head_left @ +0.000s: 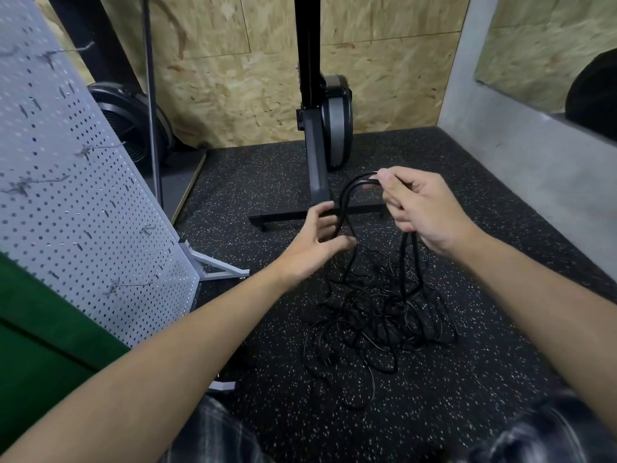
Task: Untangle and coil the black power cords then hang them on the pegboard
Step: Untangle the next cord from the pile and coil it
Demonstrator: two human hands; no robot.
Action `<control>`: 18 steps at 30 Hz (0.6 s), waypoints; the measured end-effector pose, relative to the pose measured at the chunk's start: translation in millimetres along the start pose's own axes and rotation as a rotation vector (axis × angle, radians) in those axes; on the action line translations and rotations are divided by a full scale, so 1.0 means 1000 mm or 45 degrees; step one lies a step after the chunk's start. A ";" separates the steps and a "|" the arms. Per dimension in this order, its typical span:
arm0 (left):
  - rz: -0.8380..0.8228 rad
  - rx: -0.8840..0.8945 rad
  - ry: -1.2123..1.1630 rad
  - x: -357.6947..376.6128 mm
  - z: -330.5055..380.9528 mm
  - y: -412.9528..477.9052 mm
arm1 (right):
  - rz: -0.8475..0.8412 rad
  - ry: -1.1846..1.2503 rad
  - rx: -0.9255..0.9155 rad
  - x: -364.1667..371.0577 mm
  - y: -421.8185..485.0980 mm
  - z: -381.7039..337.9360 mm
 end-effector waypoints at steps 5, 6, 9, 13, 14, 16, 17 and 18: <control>-0.128 0.062 0.217 0.010 -0.025 0.006 | -0.135 0.171 0.023 0.017 -0.006 -0.008; -0.108 0.067 0.249 0.011 -0.026 0.005 | -0.159 0.183 0.039 0.019 -0.007 -0.009; -0.065 0.091 0.304 0.011 -0.024 0.003 | -0.163 0.121 0.057 0.015 -0.005 -0.005; 0.144 -0.092 0.386 -0.014 -0.027 0.004 | -0.030 -0.468 0.041 -0.020 -0.001 0.012; 0.210 -0.094 0.500 -0.022 -0.027 0.003 | -0.019 -0.651 0.047 -0.029 -0.002 0.018; 0.260 -0.049 0.734 -0.033 -0.025 0.001 | -0.018 -0.919 0.053 -0.046 -0.007 0.026; 0.258 -0.010 0.847 -0.038 -0.026 0.001 | -0.008 -0.970 0.049 -0.054 -0.010 0.027; 0.239 0.013 0.935 -0.041 -0.029 0.000 | 0.009 -0.987 0.043 -0.063 -0.013 0.025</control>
Point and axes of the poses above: each hand's wrist, its own y-axis towards the middle knuckle, its own x-axis out of the palm, z = x × y, the point moved 6 cm from there along y, towards the middle knuckle, and after that the axes turned 11 degrees about y, right-handed, at the moved point
